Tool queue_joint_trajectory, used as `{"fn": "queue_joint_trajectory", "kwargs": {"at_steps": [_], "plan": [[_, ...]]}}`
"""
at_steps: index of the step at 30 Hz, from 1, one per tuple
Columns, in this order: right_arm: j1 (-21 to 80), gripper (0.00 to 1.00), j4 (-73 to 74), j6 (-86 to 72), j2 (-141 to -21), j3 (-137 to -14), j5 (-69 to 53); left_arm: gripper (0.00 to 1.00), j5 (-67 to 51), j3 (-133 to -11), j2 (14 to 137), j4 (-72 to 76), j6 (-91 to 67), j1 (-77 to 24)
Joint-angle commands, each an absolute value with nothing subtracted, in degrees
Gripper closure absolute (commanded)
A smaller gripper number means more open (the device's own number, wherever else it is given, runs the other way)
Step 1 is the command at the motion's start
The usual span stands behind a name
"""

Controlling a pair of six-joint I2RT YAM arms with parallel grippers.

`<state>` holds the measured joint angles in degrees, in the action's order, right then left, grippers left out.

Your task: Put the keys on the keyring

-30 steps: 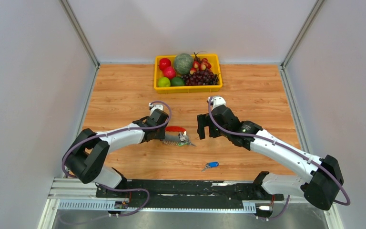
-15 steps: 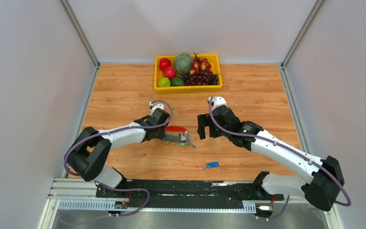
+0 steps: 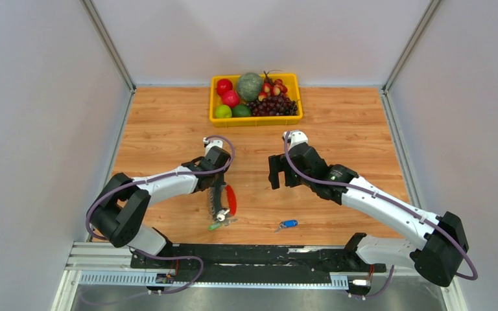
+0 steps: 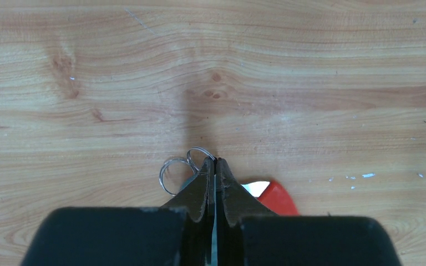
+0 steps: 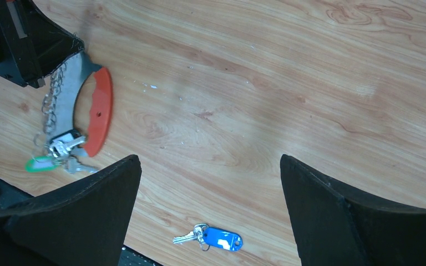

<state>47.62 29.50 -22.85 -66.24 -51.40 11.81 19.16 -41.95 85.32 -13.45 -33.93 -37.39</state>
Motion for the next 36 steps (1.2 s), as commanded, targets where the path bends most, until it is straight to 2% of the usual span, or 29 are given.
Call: {"fn": "queue_joint_trajectory", "kwargs": {"at_steps": [1,11,19,28,36], "plan": [[48.05,0.01,27.07,-22.90,-65.60,-51.43,11.18,1.00,18.85,-41.56,82.21,-12.24,-33.07,-37.18],[49.08,0.03,25.18,-19.23,-64.48,-51.71,6.55,1.00,14.42,-41.07,72.89,-11.98,-33.88,-37.18],[53.97,0.05,23.37,-13.72,-63.40,-53.22,2.96,1.00,6.97,-43.35,66.35,-15.43,-37.12,-37.18],[65.06,0.10,18.43,-6.65,-61.73,-53.18,11.13,1.00,-0.93,-44.89,56.43,-18.18,-44.53,-37.18],[71.32,0.26,11.28,-2.08,-59.35,-52.38,16.74,1.00,-2.36,-47.09,47.83,-20.95,-51.50,-37.18]]}}
